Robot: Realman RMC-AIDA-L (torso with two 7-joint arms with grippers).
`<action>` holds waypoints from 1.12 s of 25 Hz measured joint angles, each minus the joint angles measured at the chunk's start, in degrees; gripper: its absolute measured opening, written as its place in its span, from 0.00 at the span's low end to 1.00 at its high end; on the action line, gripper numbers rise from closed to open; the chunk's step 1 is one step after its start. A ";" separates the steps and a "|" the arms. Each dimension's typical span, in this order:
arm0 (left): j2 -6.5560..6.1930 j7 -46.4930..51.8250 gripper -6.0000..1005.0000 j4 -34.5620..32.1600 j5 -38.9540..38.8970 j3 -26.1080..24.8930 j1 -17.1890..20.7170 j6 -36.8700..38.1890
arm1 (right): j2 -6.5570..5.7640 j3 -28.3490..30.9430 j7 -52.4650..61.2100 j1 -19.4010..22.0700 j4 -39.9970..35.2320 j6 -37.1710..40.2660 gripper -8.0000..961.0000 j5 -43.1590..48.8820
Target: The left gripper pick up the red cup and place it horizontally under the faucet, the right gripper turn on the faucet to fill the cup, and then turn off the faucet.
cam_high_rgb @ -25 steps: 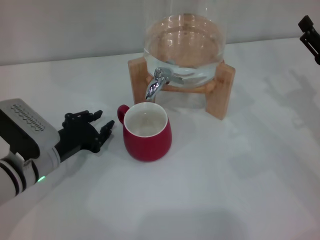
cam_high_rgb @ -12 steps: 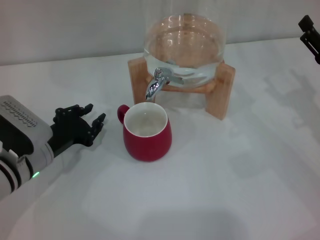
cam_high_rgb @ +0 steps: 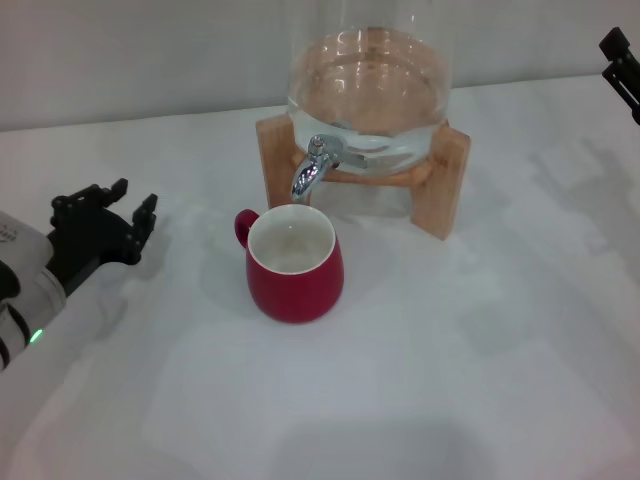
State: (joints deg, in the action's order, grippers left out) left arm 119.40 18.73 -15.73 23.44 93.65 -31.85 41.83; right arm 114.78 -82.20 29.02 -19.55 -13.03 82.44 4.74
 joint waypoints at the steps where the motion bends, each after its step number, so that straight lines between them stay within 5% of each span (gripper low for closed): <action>1: -0.01 -0.14 0.38 -0.75 -0.13 -0.32 0.47 0.01 | 0.00 0.03 -0.01 -0.07 -0.02 0.00 0.90 -0.05; 9: 0.34 -0.67 0.38 -2.54 -2.17 -8.65 2.04 3.94 | 0.01 0.03 -0.02 -0.34 -0.06 0.00 0.90 -0.31; 22: 0.15 1.94 0.38 -2.14 -7.27 -9.13 3.02 4.78 | 0.10 0.11 -0.02 0.00 -0.22 0.14 0.90 -0.53; 23: 0.23 2.06 0.57 -2.70 -7.94 -9.14 4.30 5.04 | 0.12 0.12 -0.02 0.07 -0.21 0.22 0.90 -0.53; 28: 0.18 2.08 0.65 -4.47 -10.63 -9.16 7.46 5.39 | 0.18 0.10 0.06 0.12 0.00 0.58 0.90 -0.41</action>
State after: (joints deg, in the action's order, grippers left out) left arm 119.58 20.81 -20.20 12.81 84.50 -24.38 47.22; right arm 114.96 -82.10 29.08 -19.42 -13.03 83.02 4.33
